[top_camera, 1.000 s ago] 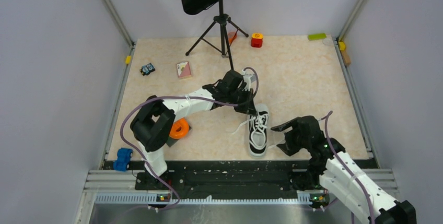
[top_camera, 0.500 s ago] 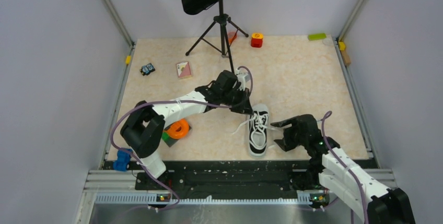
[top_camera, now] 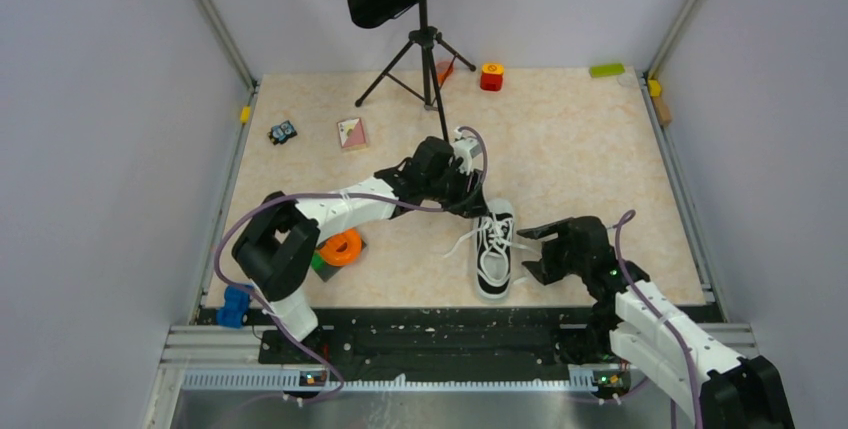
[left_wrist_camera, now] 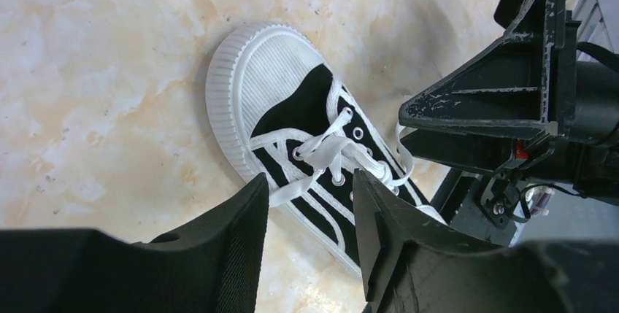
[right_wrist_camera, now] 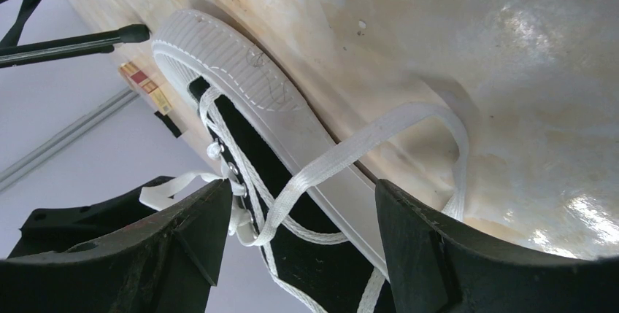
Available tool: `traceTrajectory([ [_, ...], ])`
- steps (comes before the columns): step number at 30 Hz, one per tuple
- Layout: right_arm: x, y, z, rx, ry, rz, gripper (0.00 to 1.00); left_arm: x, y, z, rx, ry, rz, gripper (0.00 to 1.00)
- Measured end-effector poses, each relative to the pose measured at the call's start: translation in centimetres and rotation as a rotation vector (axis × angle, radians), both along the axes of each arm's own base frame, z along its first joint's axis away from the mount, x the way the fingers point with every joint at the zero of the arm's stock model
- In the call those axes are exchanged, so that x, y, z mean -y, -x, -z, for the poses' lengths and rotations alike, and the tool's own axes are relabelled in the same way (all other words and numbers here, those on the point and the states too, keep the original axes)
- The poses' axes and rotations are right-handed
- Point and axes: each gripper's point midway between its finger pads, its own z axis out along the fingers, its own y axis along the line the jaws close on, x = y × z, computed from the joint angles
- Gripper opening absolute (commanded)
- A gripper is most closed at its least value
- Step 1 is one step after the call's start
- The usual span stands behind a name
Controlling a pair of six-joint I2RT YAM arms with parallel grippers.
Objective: Tie the shoes
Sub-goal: Tie the shoelace on the shoe, then wrap the shoelace around the shoelace.
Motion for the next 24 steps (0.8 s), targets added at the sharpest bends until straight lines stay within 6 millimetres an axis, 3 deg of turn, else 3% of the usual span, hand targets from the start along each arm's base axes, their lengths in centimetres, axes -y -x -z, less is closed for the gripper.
traceTrajectory([
  [11,0.0,-0.2,0.0,-0.001,-0.005,0.001,0.73,1.1,0.2,1.6,-0.006,0.016,0.068,0.48],
  [15,-0.1,-0.2,0.0,-0.001,-0.007,0.0,0.73,1.5,0.1,1.9,-0.007,0.029,0.077,0.43],
  [19,-0.1,-0.2,0.1,-0.005,-0.007,-0.002,0.72,1.8,-0.2,2.4,-0.009,0.03,0.079,0.31],
  [24,-0.2,-0.2,0.4,-0.014,-0.008,-0.003,0.56,1.9,-0.4,2.6,-0.008,0.03,0.079,0.05],
])
